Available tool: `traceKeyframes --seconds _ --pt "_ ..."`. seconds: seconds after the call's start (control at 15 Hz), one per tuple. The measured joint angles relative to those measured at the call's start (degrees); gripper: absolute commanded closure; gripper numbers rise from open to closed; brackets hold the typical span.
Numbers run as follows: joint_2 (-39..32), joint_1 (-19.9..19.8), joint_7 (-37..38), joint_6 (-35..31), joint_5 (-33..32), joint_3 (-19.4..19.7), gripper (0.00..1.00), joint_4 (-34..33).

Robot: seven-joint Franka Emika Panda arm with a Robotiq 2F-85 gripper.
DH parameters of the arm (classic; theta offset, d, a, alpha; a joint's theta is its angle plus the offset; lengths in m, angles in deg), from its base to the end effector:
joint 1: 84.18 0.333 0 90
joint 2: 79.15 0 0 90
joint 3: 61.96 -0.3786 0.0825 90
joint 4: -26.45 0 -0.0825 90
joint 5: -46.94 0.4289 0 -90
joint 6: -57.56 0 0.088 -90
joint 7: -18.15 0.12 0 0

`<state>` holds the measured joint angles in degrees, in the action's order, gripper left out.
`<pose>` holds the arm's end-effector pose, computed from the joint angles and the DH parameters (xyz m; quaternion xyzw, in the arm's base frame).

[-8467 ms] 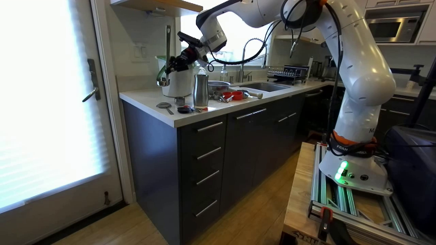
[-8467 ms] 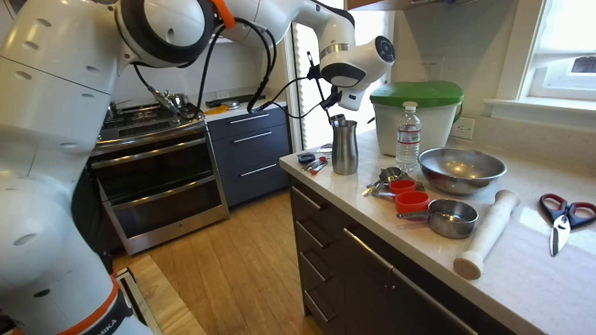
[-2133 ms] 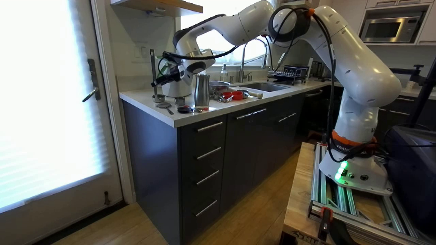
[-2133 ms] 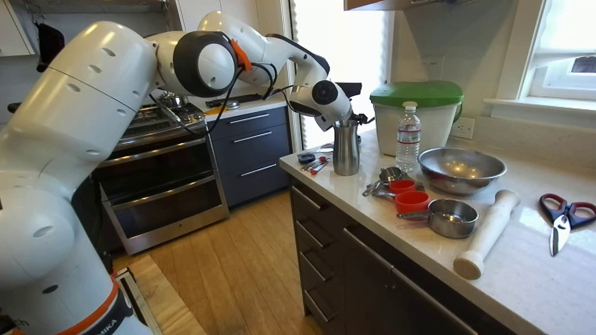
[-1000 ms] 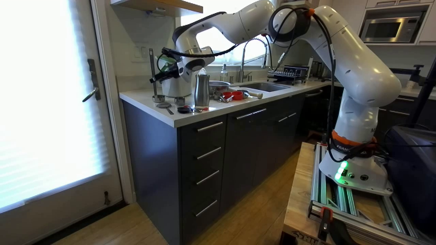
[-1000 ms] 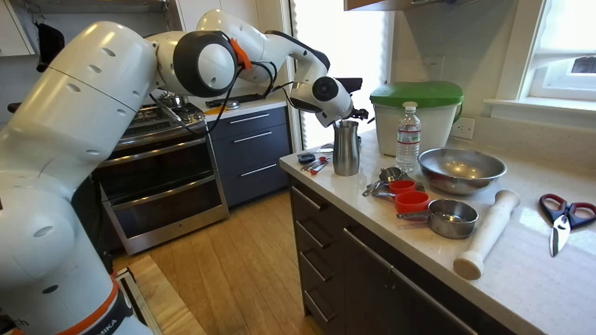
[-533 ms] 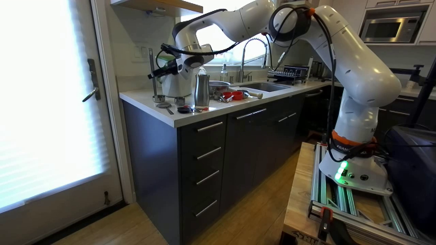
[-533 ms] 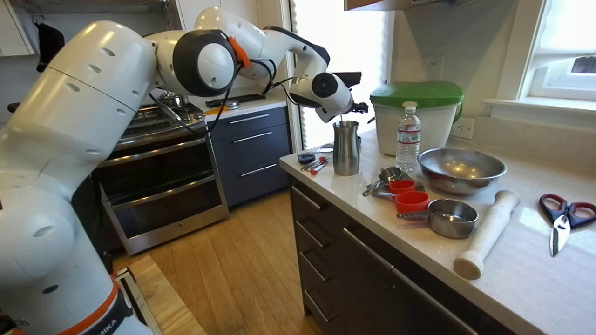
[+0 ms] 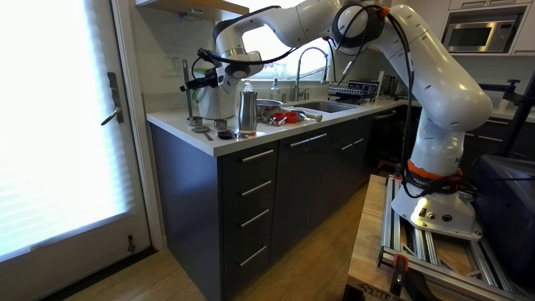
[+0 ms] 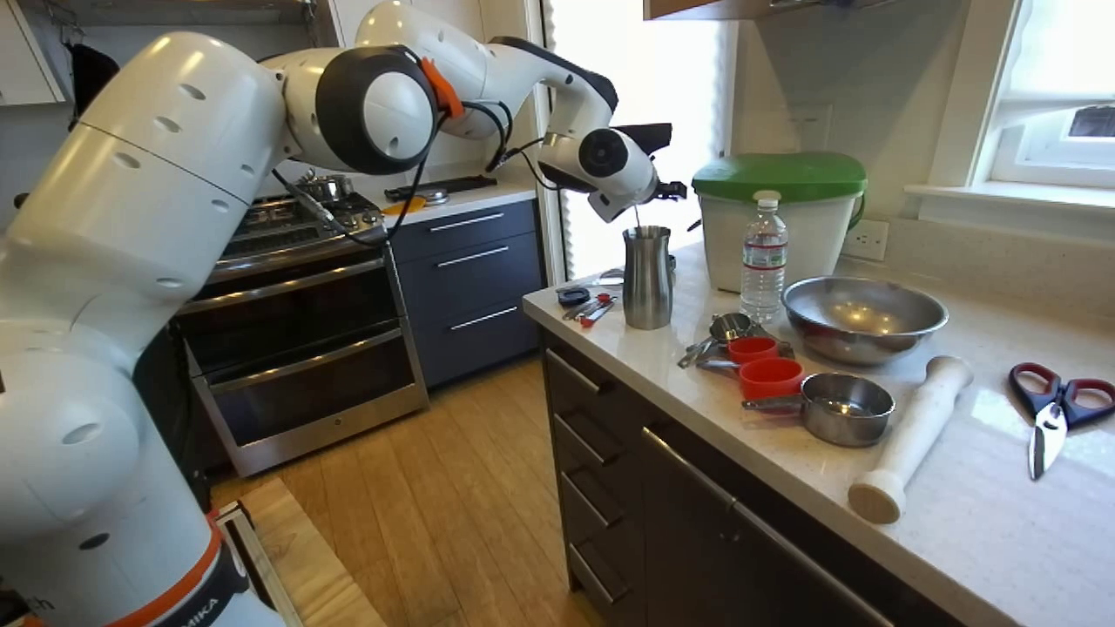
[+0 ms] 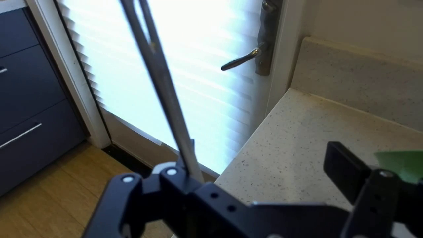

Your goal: Pick up the silver serving utensil from the silver utensil holder and lay it on the kitchen counter

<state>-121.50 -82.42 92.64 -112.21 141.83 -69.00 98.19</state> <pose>0.8630 0.0346 0.3955 -0.1519 0.8131 0.0911 0.5545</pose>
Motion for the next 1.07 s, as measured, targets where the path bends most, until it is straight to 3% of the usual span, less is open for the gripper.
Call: traceKeyframes --seconds 1.07 --pt "2.1 0.01 -5.87 0.06 6.17 -0.39 0.0 0.77"
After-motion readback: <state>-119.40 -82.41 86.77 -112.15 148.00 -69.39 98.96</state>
